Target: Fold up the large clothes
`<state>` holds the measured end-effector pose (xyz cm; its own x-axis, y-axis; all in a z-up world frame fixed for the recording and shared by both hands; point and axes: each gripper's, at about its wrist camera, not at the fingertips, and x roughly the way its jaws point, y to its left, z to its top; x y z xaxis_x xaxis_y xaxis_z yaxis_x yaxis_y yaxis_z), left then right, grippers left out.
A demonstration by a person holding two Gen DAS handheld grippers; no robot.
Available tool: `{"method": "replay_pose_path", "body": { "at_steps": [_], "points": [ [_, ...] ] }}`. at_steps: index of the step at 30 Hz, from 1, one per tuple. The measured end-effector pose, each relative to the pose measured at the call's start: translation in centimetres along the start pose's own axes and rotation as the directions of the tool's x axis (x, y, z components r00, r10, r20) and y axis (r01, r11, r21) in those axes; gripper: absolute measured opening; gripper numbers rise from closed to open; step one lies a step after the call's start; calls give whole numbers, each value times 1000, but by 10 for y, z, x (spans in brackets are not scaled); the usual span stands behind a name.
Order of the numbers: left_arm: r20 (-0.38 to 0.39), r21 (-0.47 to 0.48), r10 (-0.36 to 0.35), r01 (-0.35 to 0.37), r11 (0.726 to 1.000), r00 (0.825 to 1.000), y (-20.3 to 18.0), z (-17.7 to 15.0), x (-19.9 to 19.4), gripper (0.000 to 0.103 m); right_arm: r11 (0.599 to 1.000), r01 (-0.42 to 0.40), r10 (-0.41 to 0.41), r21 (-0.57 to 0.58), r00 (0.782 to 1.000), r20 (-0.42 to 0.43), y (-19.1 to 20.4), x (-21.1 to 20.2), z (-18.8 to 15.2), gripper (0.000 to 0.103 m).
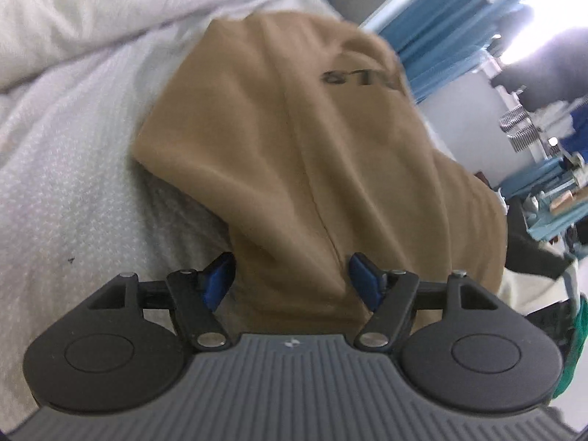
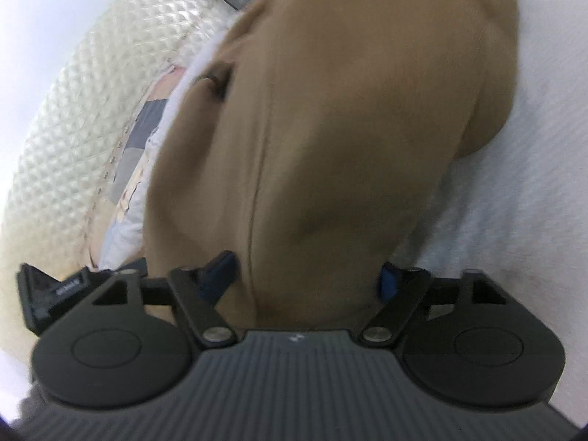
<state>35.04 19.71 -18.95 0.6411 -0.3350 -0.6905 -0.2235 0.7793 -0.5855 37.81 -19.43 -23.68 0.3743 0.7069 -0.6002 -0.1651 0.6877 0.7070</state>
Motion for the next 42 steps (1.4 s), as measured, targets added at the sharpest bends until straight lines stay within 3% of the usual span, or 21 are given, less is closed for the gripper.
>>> {"method": "replay_pose_path", "body": {
  "at_steps": [3,6,10,14,17,20,22,24,29,31,38,42],
  "points": [
    [-72,-54,13,-17,998,997,2,16,15,52,999,37,-37,8,999,-30,0,17,7,62],
    [-104,4,75,-75,997,992,-13,26,20,44,995,83,-85,-54,995,-47,16,22,14,54],
    [-147,78,123,-113,991,981,-32,35,21,37,991,121,-125,-53,989,-82,27,25,20,52],
    [-180,105,101,-83,991,978,-37,47,19,33,991,111,-119,-74,986,-113,37,21,25,48],
    [-131,126,70,-54,991,989,-33,38,7,32,991,71,-83,-109,991,-102,46,15,25,46],
    [-53,131,12,-5,991,999,-25,24,-14,31,987,-21,11,-162,998,-59,56,-2,16,44],
    [12,104,-40,39,994,999,-18,15,-32,30,975,-70,68,-211,998,-13,71,-18,8,41],
    [86,69,-84,78,995,993,-15,9,-50,21,962,-125,139,-241,989,43,87,-35,0,36],
    [218,-19,-151,159,987,964,-10,-9,-95,14,934,-64,132,-351,976,173,135,-70,-28,23],
    [256,11,-148,150,989,955,-20,-18,-109,13,928,-52,138,-370,968,210,146,-83,-42,20],
    [322,57,-181,172,984,929,-43,-63,-163,11,941,-102,207,-322,928,309,133,-149,-87,16],
    [324,84,-169,150,985,931,-47,-99,-178,11,943,-85,199,-321,920,339,134,-148,-109,16]
  ]
}}
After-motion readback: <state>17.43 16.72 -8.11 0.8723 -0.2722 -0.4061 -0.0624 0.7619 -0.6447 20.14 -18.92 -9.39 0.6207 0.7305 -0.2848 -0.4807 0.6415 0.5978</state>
